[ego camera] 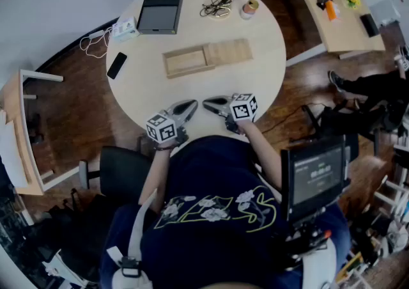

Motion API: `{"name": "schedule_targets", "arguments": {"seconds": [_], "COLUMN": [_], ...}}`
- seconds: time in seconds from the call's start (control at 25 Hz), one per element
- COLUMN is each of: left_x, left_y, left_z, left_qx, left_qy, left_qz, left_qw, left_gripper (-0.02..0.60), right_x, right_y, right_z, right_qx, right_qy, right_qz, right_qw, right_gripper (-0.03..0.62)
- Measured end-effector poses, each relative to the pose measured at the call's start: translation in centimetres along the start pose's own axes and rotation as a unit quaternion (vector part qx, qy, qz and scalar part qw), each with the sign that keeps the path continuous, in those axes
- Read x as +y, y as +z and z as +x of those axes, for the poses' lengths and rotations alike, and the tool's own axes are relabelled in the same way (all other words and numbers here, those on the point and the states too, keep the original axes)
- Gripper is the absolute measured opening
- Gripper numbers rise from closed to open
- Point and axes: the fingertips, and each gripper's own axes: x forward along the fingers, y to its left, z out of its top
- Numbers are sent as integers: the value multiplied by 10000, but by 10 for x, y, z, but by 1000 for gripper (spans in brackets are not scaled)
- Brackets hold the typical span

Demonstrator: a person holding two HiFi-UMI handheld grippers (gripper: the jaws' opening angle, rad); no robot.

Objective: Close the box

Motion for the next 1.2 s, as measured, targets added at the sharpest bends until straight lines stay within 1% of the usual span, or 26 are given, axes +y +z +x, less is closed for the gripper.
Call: {"name": "schedule_targets", "arguments": {"seconds": [0.12, 0.2, 0.32, 0.4, 0.48, 0.56, 0.64, 0.68, 0.76, 0.84, 0.88, 0.92, 0.96, 1.0, 1.08, 1.12, 1.16, 1.2], "left_x": [7, 15, 35, 57, 84, 112, 137, 150, 177, 203, 214, 223, 230, 233, 237, 240, 245, 250], "left_y": [6, 8, 10, 16, 28, 45, 62, 69, 80, 83, 81, 78, 75, 72, 68, 64, 59, 53], "left_z": [4, 4, -2, -9, -20, -34, -43, -46, -52, -55, -56, -55, -54, -53, -50, -47, -46, -47], "left_qx": [-70, -79, -111, -249, -553, -984, -1273, -1327, -1348, -1380, -1395, -1392, -1363, -1317, -1193, -1116, -1044, -983], "left_qy": [104, 209, 493, 804, 1163, 1412, 1558, 1675, 2018, 2300, 2381, 2440, 2494, 2546, 2662, 2756, 2878, 3001], "left_qz": [-32, -72, -215, -385, -603, -859, -1093, -1167, -1274, -1489, -1650, -1795, -1888, -1923, -1926, -1954, -2016, -2101], "left_qw": [9999, 9997, 9985, 9957, 9898, 9813, 9734, 9699, 9617, 9518, 9469, 9428, 9400, 9385, 9369, 9346, 9304, 9253], "left_gripper": [3, 3, 3, 3, 3, 3, 3, 3, 3, 3, 3, 3, 3, 3, 3, 3, 4, 3], "right_x": [-3, -11, -29, -50, -82, -119, -165, -190, -234, -269, -284, -298, -311, -321, -335, -339, -339, -338], "right_y": [12, 14, 19, 29, 49, 80, 117, 134, 160, 171, 171, 167, 163, 159, 154, 153, 152, 152], "right_z": [-7, -11, -21, -33, -54, -83, -122, -144, -187, -220, -233, -242, -247, -248, -242, -236, -228, -221], "right_qx": [74, 45, -48, -104, -171, -363, -646, -769, -837, -636, -467, -292, -152, -73, -53, -66, -65, -32], "right_qy": [-100, -135, -323, -623, -1147, -1754, -2445, -2829, -3647, -4334, -4601, -4787, -4877, -4875, -4718, -4636, -4603, -4633], "right_qz": [-71, -24, 5, 33, 175, 327, 417, 457, 551, 596, 621, 666, 739, 838, 1078, 1197, 1301, 1380], "right_qw": [9999, 9999, 9995, 9980, 9931, 9833, 9666, 9550, 9257, 8970, 8845, 8750, 8698, 8691, 8751, 8779, 8782, 8754], "right_gripper": [-8, -8, -8, -8, -8, -8, -8, -9, -9, -9, -9, -9, -9, -9, -9, -9, -9, -11]}}
